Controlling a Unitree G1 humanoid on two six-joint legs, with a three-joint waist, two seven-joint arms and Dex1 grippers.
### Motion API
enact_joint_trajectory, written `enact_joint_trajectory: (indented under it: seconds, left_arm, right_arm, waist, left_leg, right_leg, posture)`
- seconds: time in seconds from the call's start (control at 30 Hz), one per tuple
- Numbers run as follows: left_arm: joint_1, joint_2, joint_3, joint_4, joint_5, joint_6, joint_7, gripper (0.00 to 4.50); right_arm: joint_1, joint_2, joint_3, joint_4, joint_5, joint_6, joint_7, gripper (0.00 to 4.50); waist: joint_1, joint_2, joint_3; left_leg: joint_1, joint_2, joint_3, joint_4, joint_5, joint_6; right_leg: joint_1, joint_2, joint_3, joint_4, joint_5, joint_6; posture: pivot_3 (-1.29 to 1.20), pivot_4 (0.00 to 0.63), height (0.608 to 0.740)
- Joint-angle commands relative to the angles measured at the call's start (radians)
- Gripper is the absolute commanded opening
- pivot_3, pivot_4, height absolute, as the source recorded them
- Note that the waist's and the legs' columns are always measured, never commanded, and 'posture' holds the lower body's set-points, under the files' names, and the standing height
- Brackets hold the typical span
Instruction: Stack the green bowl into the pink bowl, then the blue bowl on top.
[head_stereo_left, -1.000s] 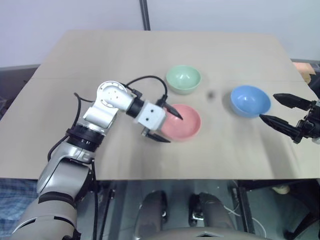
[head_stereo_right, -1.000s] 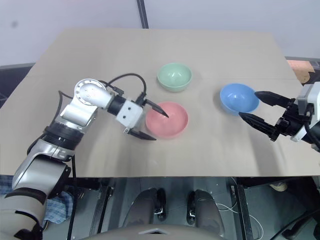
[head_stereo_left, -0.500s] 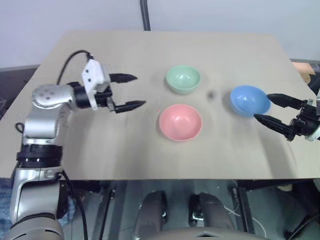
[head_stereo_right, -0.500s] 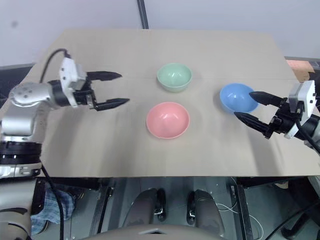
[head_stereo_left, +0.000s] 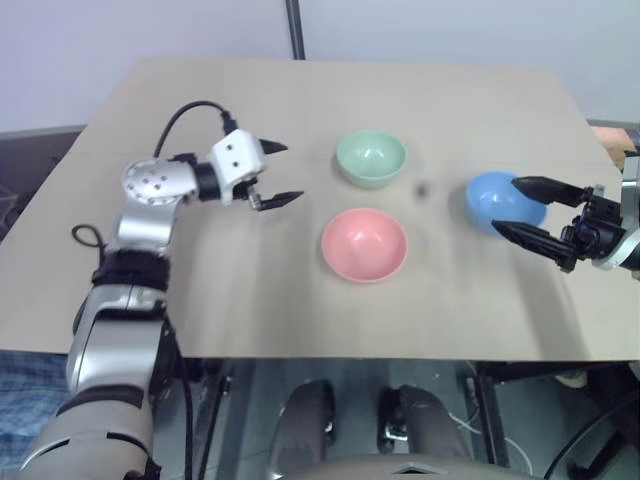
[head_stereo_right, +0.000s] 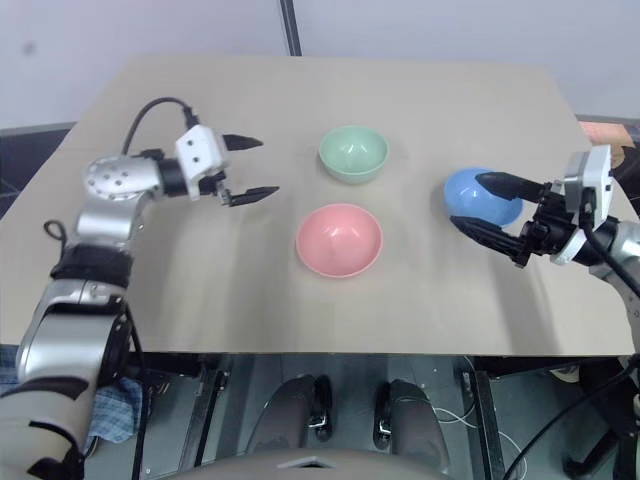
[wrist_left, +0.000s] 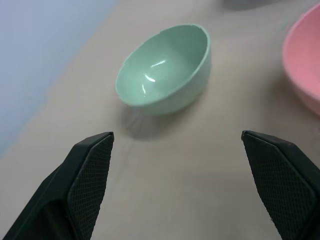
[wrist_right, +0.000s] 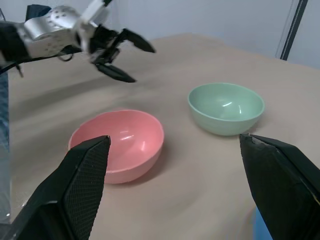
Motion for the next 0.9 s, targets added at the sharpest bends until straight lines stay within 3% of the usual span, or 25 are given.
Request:
enact_joint_trajectory:
  seconds: [0.03,0.33,0.9]
  left_arm:
    - [-0.111,-0.045,-0.052,0.161,0.080,-0.130,0.011,4.33]
    - [-0.320,-0.181,-0.124,0.416,0.224,-0.227,0.078,4.33]
    - [-0.409,-0.294,-0.264,0.507,0.477,-0.092,0.363,4.33]
  right_arm:
    - [0.041,-0.010,-0.065,-0.068,0.020,0.008,-0.026,4.50]
    - [0.231,-0.004,-0.229,-0.172,0.021,0.005,-0.087,4.50]
    - [0.371,0.013,-0.370,-0.260,0.048,-0.001,-0.155,4.50]
  waist:
    - [-0.002,0.000,0.000]
    - [-0.004,-0.001,0.001]
    - [-0.005,-0.002,0.001]
  left_leg:
    - [0.000,0.000,0.000,0.000,0.000,0.000]
    - [-0.001,0.000,-0.001,0.000,0.000,0.000]
    - [-0.001,0.000,-0.001,0.000,-0.002,0.004]
  right_leg:
    - [0.000,0.000,0.000,0.000,0.000,0.000]
    - [0.000,0.001,0.000,0.000,0.000,0.000]
    - [0.000,0.000,0.001,-0.001,0.000,0.000]
  posture:
    - [0.00,0.150,0.740]
    - [0.00,0.150,0.740]
    - [0.00,0.150,0.740]
